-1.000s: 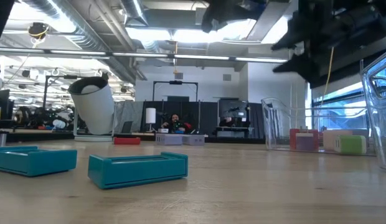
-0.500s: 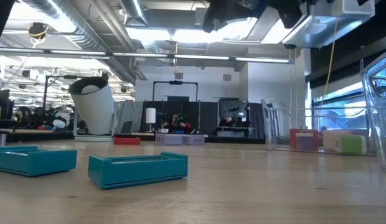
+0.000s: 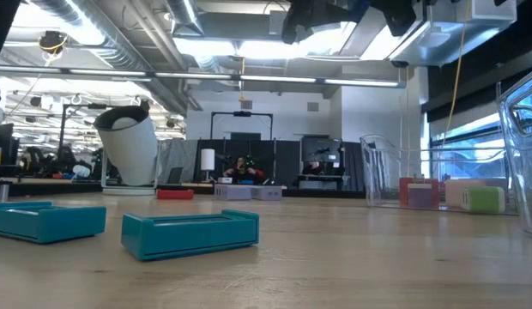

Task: Pick & Place Office items
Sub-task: Put the dark blue digital clock into the bottom transparent bin

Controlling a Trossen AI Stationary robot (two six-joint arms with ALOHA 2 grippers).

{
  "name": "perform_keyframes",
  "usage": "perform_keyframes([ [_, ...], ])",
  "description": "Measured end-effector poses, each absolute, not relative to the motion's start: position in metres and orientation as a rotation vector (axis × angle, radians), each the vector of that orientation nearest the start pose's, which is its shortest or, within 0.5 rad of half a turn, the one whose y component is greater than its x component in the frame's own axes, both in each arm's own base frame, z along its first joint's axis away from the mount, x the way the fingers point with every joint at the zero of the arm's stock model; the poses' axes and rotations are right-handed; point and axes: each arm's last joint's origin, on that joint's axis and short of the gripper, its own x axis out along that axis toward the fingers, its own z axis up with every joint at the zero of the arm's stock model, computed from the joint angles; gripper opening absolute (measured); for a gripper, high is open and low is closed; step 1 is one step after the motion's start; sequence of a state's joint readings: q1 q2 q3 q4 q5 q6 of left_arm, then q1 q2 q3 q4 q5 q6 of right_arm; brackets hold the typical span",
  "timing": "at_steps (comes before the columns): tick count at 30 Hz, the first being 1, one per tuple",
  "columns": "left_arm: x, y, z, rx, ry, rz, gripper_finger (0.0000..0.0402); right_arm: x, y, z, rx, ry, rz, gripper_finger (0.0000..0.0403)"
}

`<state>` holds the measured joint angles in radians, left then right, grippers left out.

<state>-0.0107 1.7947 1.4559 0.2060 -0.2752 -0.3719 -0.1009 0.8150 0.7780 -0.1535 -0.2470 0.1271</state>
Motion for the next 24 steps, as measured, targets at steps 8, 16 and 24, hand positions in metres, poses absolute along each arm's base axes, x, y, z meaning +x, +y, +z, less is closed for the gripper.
perform_keyframes([
  [8,0.425,0.003,0.323,-0.331,0.079,0.297,0.0160,0.171,-0.014,0.323,0.129,0.268,0.011,0.0275],
  [16,0.425,0.003,0.325,-0.338,0.071,0.268,0.0157,0.171,-0.012,0.328,0.170,0.217,0.056,0.0275],
  [24,0.425,0.001,0.326,-0.366,0.062,0.225,0.0157,0.182,-0.013,0.327,0.226,0.198,0.077,0.0298],
])
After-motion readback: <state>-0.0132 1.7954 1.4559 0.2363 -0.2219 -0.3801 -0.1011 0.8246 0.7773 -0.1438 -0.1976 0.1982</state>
